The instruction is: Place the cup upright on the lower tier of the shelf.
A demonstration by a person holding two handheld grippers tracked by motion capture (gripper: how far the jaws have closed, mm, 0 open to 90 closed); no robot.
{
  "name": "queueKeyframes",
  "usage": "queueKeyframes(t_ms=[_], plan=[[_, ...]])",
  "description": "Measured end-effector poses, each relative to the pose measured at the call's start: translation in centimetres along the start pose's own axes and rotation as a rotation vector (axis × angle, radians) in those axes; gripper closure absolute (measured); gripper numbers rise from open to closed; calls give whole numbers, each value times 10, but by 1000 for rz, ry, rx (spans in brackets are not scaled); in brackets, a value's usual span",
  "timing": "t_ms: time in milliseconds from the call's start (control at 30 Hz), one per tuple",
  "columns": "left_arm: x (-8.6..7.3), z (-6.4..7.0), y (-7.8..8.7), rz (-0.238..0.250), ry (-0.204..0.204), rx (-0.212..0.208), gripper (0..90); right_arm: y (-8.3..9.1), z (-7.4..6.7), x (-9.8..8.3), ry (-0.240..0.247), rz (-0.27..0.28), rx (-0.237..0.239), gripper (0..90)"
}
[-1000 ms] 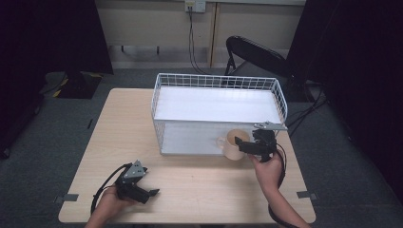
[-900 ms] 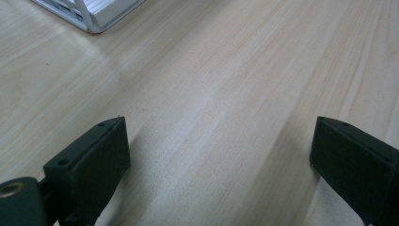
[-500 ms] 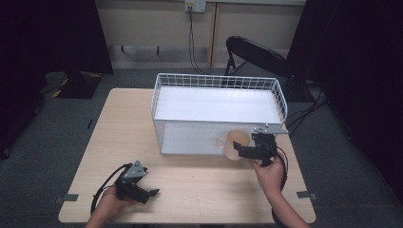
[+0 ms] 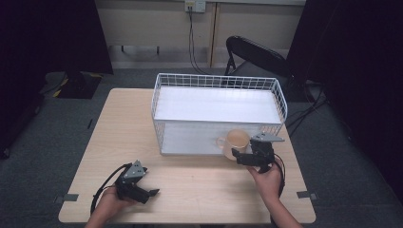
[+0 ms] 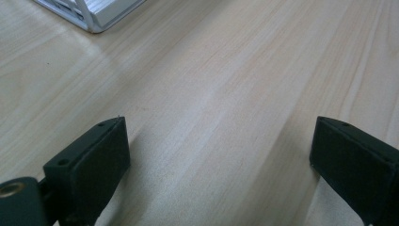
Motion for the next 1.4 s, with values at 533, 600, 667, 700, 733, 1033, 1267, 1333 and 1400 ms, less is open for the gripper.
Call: queueKeyframes(t_ms=[533,600,667,700,733,1033,1267,1333,1400], plan=[[0,0,0,0,0,0,50,-10,0,-4,5,-19,-35,164],[0,0,0,1,1,0,50,-11,-1,-3,7,-19,-41,164],[0,0,0,0,0,0,50,-11,-1,-3,6,-19,-42,164],[0,0,0,0,0,0,50,-11,-1,-3,5,-22,-41,164],[0,0,0,1,1,0,50,-12,-1,-3,7,-24,-43,165],[0,0,0,0,0,0,49,-12,-2,-4,17,-26,-40,258],[0,0,0,0,0,0,49,-13,-2,-3,14,-29,-41,287],[0,0,0,0,0,0,50,-13,-2,-3,14,-27,-42,298],[0,0,0,0,0,0,50,-14,-3,-3,15,-26,-49,317]])
Point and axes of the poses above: each handheld gripper's, and its own axes: y roughly backward along the jaws, x roughly out of its top, z roughly to its right, the point moved 6 cm from there along -y, roughly forward along the jaws, and after that the axes turned 5 degrees about -x, right-handed, at the moved point
